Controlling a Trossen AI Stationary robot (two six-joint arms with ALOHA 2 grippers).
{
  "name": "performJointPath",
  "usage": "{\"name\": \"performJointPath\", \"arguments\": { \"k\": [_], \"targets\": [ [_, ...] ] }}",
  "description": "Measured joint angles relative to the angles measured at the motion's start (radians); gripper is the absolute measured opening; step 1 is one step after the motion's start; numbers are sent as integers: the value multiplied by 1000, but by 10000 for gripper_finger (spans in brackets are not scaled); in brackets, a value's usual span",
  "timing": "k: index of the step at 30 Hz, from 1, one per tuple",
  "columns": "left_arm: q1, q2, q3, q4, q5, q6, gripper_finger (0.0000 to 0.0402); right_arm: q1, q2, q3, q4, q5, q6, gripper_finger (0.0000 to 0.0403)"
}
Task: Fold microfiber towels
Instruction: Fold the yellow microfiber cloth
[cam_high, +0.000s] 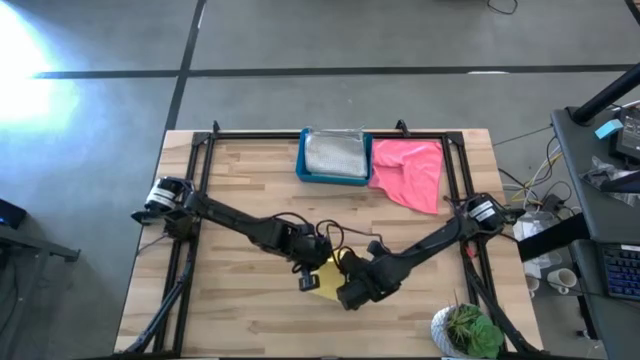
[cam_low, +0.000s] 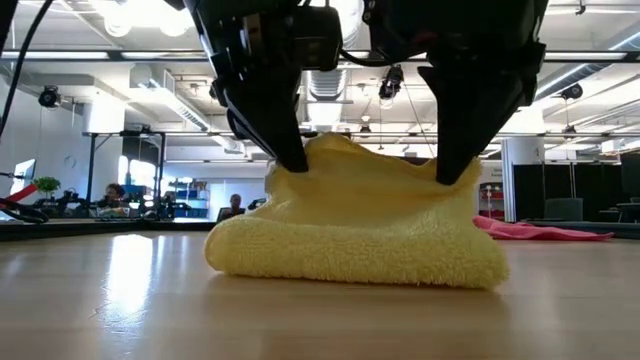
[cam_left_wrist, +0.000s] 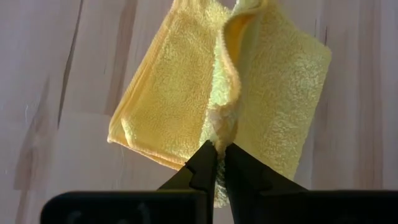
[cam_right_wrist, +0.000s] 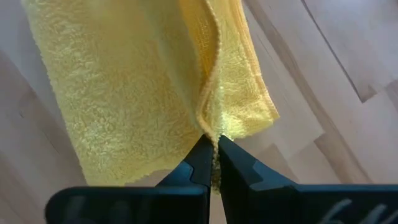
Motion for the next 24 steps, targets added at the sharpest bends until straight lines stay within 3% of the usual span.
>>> {"name": "performJointPath", "arguments": {
  "k": [9,14,18,24],
  "targets": [
    [1,0,0,-1,-30,1,31,-3,0,0,-2,0,-15,17],
    [2,0,0,0,-31,2,69,-10,0,0,-4,7,-20,56],
    [5,0,3,-9,-33,2,102,-17,-2,0,-17,75,-26,95],
    [26,-33,37,-140,-28,2,131,-36,-35,1,-88,105,-17,133]
  ]
}}
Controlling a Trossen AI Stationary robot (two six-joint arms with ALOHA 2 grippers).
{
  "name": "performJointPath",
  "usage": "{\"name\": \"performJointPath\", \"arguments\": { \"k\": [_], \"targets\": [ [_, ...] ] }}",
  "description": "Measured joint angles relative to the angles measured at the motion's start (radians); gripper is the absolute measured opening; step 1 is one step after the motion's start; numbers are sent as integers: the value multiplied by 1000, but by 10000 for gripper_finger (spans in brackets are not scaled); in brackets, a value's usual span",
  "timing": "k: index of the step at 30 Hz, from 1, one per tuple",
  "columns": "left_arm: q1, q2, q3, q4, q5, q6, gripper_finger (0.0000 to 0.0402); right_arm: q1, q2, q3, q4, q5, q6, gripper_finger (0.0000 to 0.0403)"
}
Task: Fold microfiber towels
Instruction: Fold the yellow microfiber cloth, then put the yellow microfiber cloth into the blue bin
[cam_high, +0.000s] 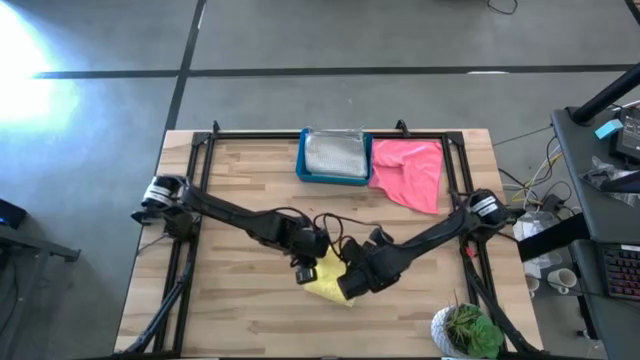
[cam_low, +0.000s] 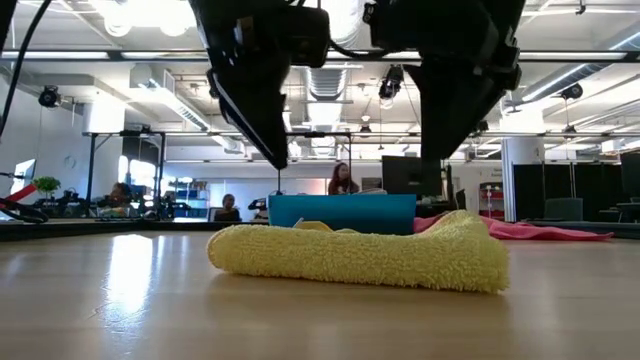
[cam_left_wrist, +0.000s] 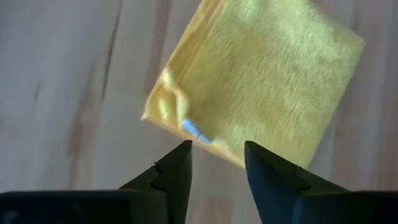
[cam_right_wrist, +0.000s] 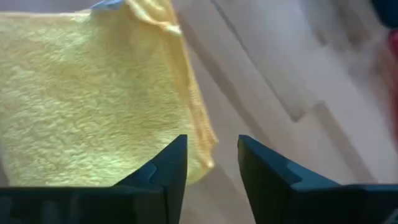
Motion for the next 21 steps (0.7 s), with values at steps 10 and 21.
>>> {"name": "performJointPath", "arguments": {
  "k": [10,21],
  "targets": [
    [-99,-78,-29,-59,39,63,132,124,-118,-14,-37,-1,-93,134],
    [-259,-50,-50,96,2,318,132,302,-112,-165,230,0,-75,134]
  ]
}}
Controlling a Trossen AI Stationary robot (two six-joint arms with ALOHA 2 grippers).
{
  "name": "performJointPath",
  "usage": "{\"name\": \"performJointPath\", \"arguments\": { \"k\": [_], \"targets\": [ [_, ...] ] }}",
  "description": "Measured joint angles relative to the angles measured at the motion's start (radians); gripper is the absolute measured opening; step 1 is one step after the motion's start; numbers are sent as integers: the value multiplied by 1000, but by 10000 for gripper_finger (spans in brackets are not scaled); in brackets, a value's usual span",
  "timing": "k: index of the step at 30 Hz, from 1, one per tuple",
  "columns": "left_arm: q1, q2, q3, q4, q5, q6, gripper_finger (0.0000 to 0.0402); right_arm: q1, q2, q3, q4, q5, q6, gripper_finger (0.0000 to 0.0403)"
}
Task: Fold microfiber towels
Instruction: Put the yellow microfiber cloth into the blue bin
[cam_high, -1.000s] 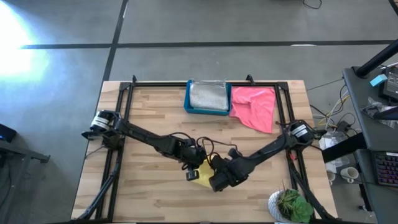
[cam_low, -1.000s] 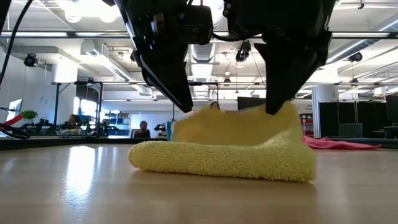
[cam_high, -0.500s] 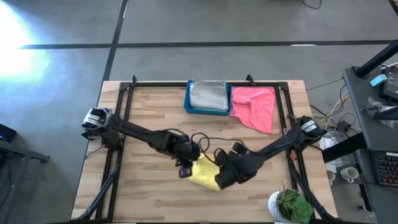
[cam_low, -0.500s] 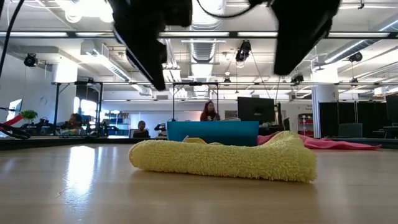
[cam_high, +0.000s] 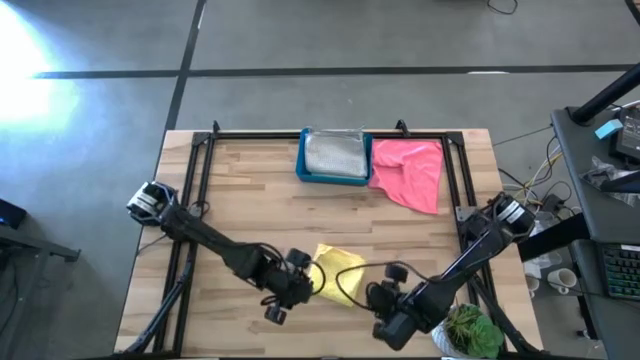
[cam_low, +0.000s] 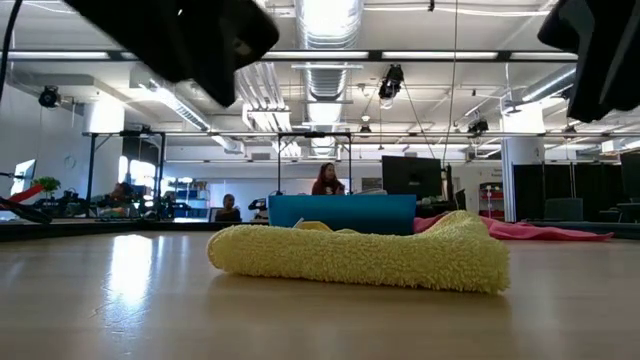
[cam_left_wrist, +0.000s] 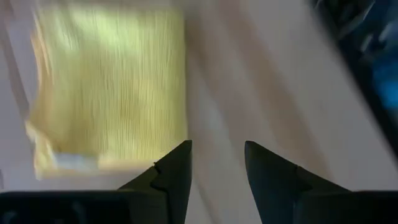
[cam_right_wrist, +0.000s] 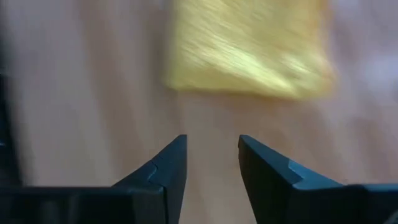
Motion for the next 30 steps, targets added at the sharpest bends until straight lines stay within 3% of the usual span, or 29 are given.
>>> {"name": "performJointPath", "arguments": {
  "k": [6,10,16,30],
  "targets": [
    [-1,16,-40,102,-4,-4,132,-4,8,-41,294,1,-160,159],
    [1,18,-48,107,-5,-5,132,-13,28,-51,379,5,-265,182],
    [2,45,-56,140,-7,3,132,-30,83,-35,374,80,-390,206],
    [17,154,-59,179,-58,4,132,-77,171,-27,421,62,-430,208]
  ]
}}
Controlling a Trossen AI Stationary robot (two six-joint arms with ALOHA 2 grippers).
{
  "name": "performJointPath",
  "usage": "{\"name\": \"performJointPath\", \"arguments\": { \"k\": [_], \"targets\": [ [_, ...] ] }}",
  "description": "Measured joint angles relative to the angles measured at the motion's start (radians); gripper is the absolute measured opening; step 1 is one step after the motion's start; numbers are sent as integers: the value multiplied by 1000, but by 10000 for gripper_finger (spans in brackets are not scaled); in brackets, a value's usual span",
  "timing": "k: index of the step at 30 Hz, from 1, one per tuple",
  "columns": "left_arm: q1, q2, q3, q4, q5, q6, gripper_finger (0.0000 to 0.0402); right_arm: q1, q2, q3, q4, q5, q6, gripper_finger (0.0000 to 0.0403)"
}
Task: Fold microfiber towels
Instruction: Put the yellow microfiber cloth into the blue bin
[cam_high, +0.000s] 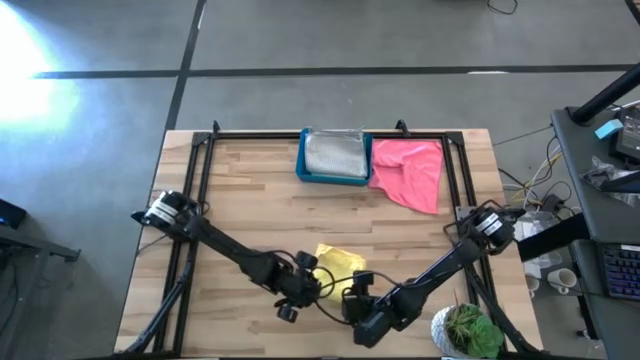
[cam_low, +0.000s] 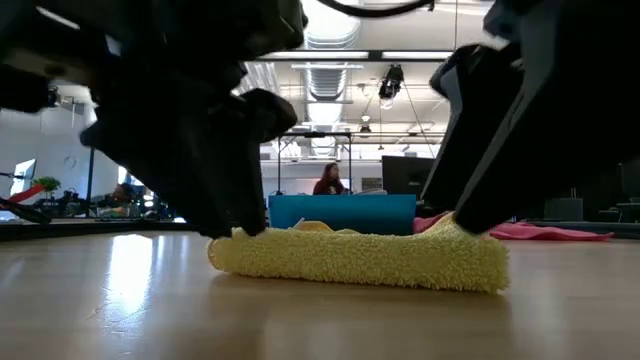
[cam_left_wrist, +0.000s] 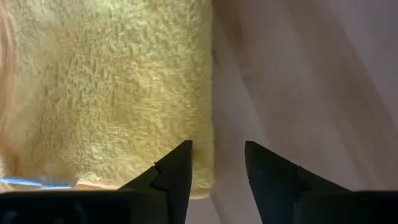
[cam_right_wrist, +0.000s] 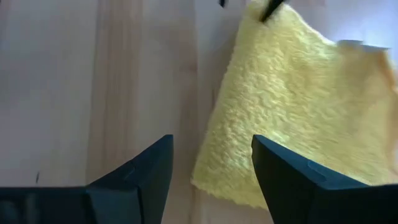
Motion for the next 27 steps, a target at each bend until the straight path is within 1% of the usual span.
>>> {"name": "performJointPath", "arguments": {
  "k": [4,10,20,24,27],
  "targets": [
    [0,22,0,0,-33,-6,132,-5,24,0,10,-13,0,208],
    [-1,19,0,-2,-77,-2,132,-7,49,0,13,-19,21,208],
    [-16,5,2,-24,-85,1,132,-21,80,3,-13,-29,110,208],
    [-24,2,2,-22,-146,73,132,-24,80,3,-16,-42,115,205],
    [-17,22,2,-21,-152,102,132,-26,80,3,-15,-45,114,201]
  ]
}}
